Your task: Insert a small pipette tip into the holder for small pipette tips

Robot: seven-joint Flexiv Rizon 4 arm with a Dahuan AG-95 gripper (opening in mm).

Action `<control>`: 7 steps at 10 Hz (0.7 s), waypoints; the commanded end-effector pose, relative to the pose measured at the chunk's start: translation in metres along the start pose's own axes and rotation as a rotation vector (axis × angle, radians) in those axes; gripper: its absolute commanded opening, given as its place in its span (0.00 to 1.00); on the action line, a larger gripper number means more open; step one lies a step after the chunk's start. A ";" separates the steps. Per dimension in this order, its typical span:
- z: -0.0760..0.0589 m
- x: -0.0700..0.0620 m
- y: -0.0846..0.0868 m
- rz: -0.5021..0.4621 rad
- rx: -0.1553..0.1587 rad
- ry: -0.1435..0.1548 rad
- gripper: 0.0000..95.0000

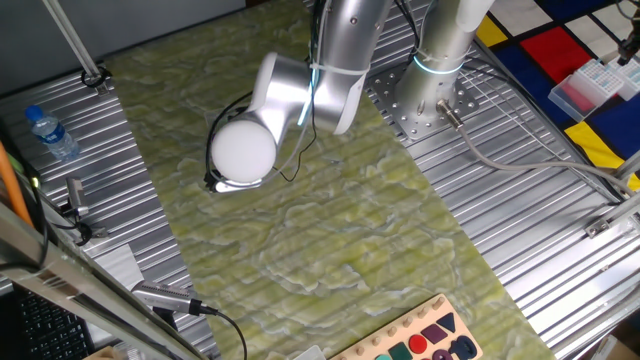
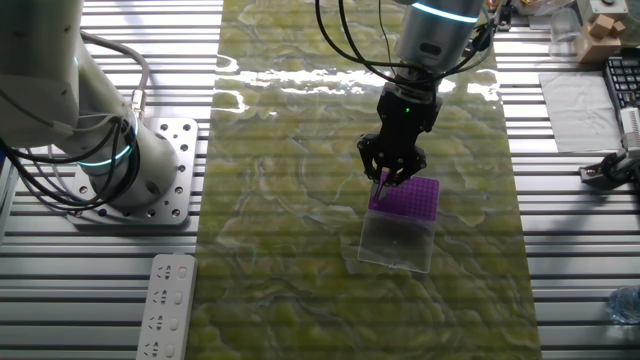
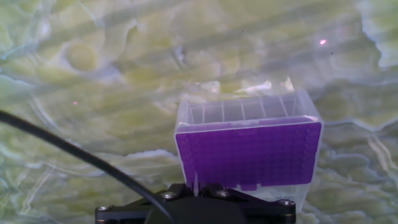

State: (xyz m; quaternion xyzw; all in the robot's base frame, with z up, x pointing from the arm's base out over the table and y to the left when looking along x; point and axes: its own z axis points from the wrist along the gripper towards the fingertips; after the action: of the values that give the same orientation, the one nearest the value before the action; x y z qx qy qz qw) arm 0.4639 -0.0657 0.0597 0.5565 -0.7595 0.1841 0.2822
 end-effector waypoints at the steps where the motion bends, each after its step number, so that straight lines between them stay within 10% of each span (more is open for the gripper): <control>1: 0.000 -0.001 0.000 0.001 -0.001 -0.001 0.00; 7: -0.007 -0.012 -0.001 0.035 -0.001 -0.001 0.00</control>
State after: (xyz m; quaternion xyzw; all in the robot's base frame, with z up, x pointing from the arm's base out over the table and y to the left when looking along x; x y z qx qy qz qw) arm 0.4697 -0.0528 0.0576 0.5424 -0.7698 0.1896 0.2781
